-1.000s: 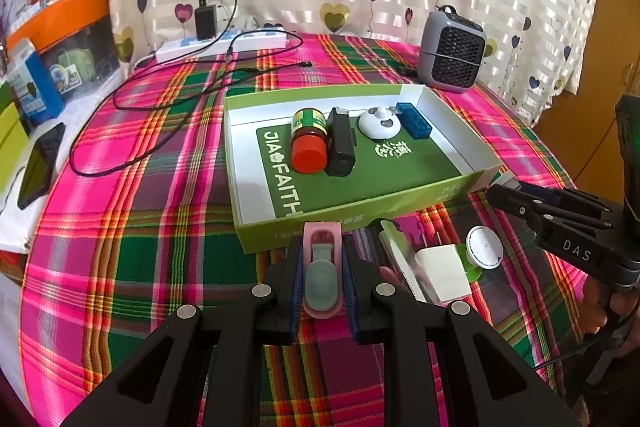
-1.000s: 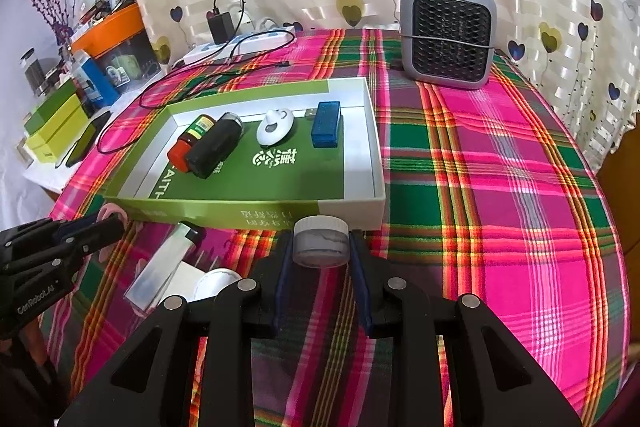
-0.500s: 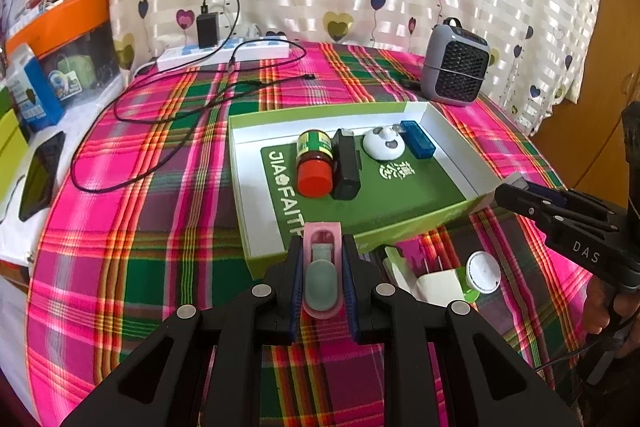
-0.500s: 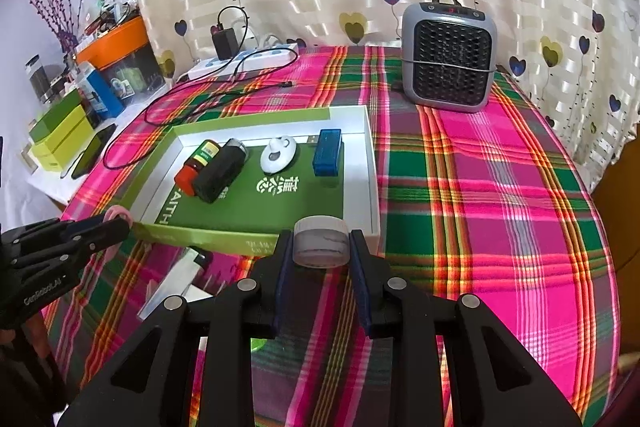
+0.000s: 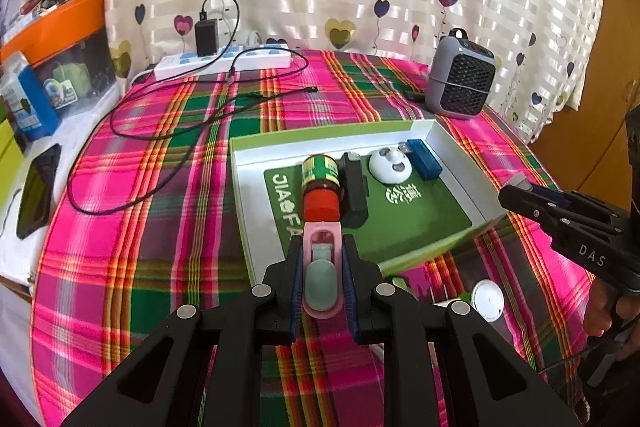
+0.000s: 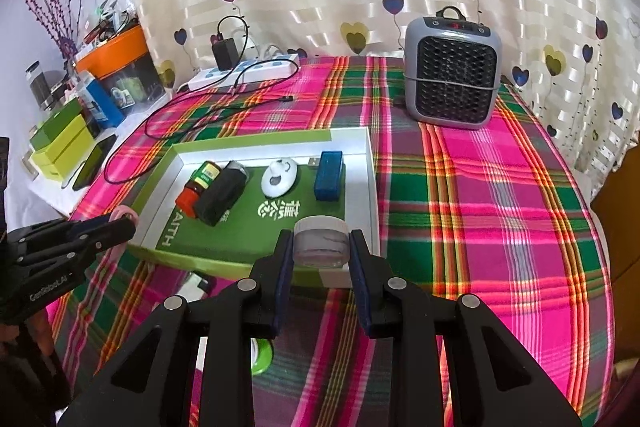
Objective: Organize rigid objects
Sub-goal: 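Carry the pink clip with the left tool while the right tool carries the white container into the box, then lower the white container into the box and open the right tool while the left tool releases the pink clip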
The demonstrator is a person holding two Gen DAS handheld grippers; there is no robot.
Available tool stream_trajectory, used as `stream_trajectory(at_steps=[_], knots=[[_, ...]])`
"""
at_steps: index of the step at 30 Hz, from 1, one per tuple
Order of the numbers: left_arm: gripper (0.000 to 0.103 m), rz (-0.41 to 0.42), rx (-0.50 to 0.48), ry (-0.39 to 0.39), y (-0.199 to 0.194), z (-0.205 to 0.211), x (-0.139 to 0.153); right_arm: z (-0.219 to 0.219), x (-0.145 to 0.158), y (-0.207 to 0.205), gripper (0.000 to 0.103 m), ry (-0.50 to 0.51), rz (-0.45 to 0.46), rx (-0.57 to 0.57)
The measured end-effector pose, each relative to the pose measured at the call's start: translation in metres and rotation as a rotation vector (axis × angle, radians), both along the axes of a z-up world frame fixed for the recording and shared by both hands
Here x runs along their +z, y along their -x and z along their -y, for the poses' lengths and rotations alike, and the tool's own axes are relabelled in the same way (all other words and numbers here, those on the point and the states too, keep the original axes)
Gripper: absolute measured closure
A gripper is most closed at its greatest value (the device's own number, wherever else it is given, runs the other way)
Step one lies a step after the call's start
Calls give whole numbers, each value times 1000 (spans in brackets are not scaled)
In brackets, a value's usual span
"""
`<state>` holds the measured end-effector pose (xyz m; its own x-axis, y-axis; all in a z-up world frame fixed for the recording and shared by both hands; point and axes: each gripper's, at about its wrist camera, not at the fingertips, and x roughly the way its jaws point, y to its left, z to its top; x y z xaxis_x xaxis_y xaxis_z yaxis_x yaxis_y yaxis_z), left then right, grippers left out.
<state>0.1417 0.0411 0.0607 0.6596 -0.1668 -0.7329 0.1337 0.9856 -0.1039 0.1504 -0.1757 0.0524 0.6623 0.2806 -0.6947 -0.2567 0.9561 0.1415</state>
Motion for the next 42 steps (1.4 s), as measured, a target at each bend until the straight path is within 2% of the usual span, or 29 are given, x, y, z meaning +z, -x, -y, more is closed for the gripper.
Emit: stream_trajectory(at_steps=[6,20,29,42], knots=[[86,-11,-17,25,-20,-3,-1,-6,-3,-15,75,4,-12,13],[86,-61,-6,11,-79,-13,-16,-24,-20,-54,75,54,-53,56],[86,-84,-5,20,-99,-19,-29,-30,-33,-74,75,63,-88,69],[86,-91,-19,7,-111,-17,-34,-42,-34,-83,75,89,-72,112]])
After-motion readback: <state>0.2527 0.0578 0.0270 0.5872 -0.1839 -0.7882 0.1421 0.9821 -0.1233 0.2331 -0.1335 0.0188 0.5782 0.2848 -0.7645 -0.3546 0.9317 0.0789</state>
